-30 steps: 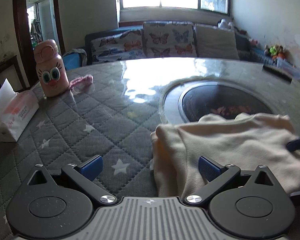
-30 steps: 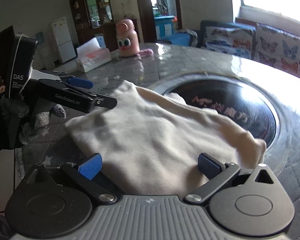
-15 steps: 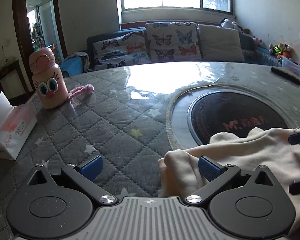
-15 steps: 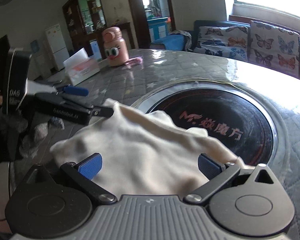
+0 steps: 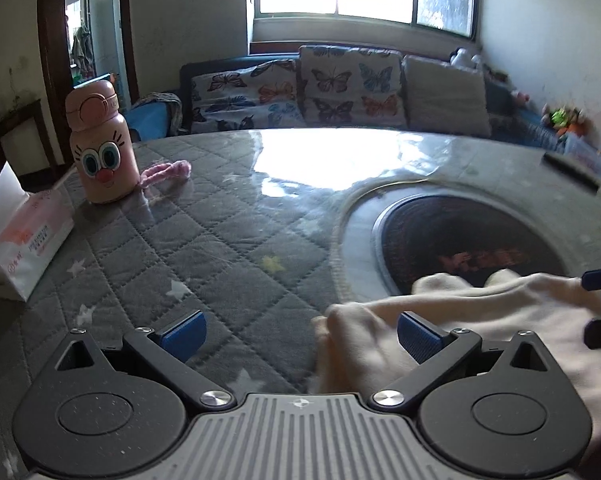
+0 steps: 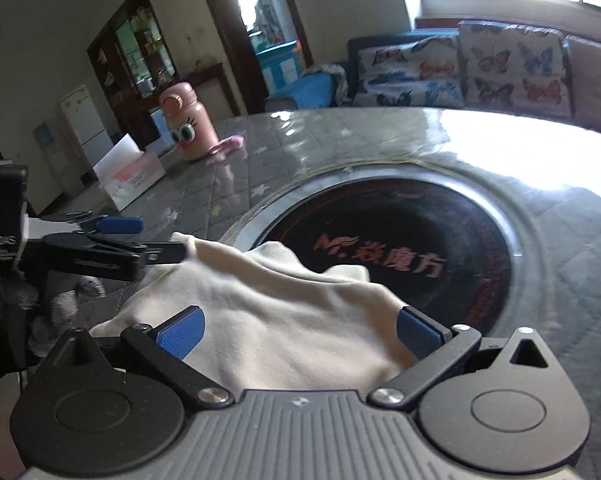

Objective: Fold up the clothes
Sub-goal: 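Press the folded sweatshirt flat with both tools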

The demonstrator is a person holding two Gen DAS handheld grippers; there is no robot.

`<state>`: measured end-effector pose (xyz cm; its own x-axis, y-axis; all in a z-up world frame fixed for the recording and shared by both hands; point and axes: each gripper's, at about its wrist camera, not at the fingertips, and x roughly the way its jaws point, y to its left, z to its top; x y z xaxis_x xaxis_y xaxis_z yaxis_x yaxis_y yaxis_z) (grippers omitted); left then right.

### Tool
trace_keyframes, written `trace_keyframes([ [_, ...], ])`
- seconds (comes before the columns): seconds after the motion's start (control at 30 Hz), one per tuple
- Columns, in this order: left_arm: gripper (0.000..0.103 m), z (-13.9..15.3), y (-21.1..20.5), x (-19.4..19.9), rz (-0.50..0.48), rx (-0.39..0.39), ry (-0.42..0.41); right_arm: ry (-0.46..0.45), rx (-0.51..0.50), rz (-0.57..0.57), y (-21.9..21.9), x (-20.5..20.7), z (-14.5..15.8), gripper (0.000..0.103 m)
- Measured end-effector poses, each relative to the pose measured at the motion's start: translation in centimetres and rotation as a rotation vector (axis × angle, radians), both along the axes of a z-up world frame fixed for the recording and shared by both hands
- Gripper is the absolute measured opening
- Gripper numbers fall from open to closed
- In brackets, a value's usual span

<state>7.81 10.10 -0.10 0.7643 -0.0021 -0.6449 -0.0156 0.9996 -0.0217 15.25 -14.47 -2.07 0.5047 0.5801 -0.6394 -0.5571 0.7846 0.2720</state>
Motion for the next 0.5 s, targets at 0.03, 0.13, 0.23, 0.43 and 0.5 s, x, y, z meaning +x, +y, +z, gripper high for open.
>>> trace_keyframes([
  [0.03,0.103,0.2,-0.1,-0.5,-0.006,-0.011,-0.003,-0.001,0.000,-0.019,-0.6,-0.3,0.1,0.103],
  [0.13,0.103,0.3,-0.4,-1.8,-0.032,-0.046,-0.005,0.004,0.003,-0.077,-2.4,-1.1,0.1,0.103],
  [0.23,0.102,0.2,-0.8,-2.6,-0.056,-0.065,0.004,0.022,0.011,-0.137,-4.2,-1.7,-0.2,0.103],
  [0.43,0.093,-0.4,-1.3,-3.4,-0.077,-0.089,0.027,0.051,0.011,-0.179,-5.4,-1.7,-1.0,0.093],
  [0.5,0.091,-0.6,-1.4,-3.5,-0.080,-0.093,0.032,0.062,0.014,-0.178,-5.2,-1.6,-1.4,0.089],
])
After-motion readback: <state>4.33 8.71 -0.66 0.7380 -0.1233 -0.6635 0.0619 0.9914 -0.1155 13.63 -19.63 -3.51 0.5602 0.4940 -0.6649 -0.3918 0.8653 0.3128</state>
